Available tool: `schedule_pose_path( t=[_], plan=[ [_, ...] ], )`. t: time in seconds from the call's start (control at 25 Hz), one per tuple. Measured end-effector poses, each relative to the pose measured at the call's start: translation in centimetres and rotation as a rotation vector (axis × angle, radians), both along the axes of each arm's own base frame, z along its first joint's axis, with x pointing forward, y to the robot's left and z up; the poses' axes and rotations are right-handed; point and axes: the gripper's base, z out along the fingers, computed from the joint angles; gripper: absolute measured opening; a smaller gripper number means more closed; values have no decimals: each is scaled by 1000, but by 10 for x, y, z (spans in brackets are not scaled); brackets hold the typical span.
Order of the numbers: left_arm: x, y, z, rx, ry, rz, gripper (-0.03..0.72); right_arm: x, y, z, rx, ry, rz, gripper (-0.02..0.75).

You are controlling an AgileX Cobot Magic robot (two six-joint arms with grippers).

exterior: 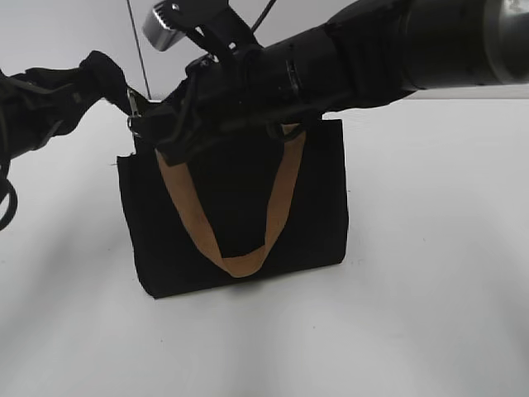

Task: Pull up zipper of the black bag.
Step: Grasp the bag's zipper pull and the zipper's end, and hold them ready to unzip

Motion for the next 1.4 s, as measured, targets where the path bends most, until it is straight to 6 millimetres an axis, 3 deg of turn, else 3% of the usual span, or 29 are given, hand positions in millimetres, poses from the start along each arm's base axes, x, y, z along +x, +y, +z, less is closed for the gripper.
schedule_pose_path(
  t=[0.44, 0.92, 1.4],
  plan=[
    [7, 24, -16, 94, 154, 126, 13, -5, -5, 15, 26, 62, -35, -1],
    [6, 25, -22, 154, 194, 117, 13, -8, -6, 14, 84, 243, -84, -1],
    [5, 25, -25, 187, 222, 116, 13, 22, -64, 22, 141, 342, -159, -1]
  ],
)
